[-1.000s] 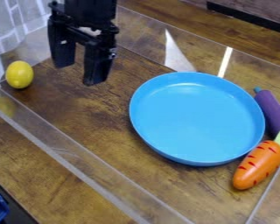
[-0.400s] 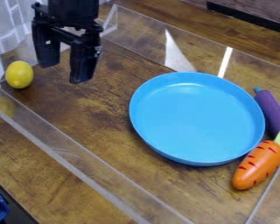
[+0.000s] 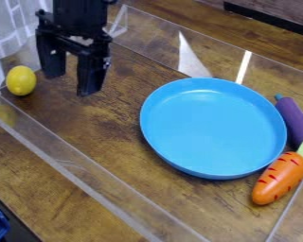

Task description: Put the lemon on the blue tray

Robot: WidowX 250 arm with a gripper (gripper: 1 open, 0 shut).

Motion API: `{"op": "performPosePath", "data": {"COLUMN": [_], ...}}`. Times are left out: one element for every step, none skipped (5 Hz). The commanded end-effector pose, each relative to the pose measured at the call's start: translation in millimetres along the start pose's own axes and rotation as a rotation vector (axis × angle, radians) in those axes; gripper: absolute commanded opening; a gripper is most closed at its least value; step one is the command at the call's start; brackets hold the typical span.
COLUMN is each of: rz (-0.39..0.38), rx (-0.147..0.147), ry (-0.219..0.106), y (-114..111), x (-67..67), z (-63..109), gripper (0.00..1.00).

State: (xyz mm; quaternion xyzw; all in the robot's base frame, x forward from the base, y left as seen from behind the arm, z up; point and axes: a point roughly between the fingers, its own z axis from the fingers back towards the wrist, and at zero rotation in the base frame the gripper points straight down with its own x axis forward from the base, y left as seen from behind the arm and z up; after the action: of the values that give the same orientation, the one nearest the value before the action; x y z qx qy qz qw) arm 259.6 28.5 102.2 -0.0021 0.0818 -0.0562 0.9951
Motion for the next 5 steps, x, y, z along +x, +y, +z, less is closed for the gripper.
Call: {"op": "performPosePath", "data": {"rz": [-0.040,-0.049,-0.057,-0.054,-0.053], "rx": [0.013,0.014,0.013,0.013,0.017], "ry": [-0.026,-0.021,-0.014,-0.011,-0.008], "y": [-3.2,-6.1,-10.3,-10.1,-8.6], "x": [-0.1,1.6,3.6,7.6,10.3], "z": [6.1,4.7,3.5,-1.4,-5.1], "gripper": [1.00,1.00,1.00,1.00,1.00]}}
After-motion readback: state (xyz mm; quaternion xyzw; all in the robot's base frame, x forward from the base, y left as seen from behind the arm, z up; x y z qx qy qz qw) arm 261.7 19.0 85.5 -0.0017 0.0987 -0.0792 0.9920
